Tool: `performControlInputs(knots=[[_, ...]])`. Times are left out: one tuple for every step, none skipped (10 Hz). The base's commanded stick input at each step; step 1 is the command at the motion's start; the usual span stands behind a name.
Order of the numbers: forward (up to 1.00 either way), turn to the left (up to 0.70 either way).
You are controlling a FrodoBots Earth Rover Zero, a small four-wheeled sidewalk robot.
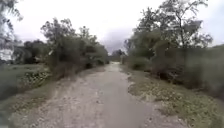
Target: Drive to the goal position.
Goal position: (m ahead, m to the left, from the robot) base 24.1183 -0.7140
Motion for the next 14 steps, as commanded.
performControlInputs(knots=[[0.68, 0.0], [0.68, 0.0], [0.68, 0.0], [0.68, 0.0], [0.68, 0.0], [0.68, 0.0], [0.68, 0.0], [0.68, 0.0], [0.68, 0.0], [0.68, 0.13], [0.68, 0.19], [0.68, 0.07], [0.68, 0.02], [0.68, 0.0]])
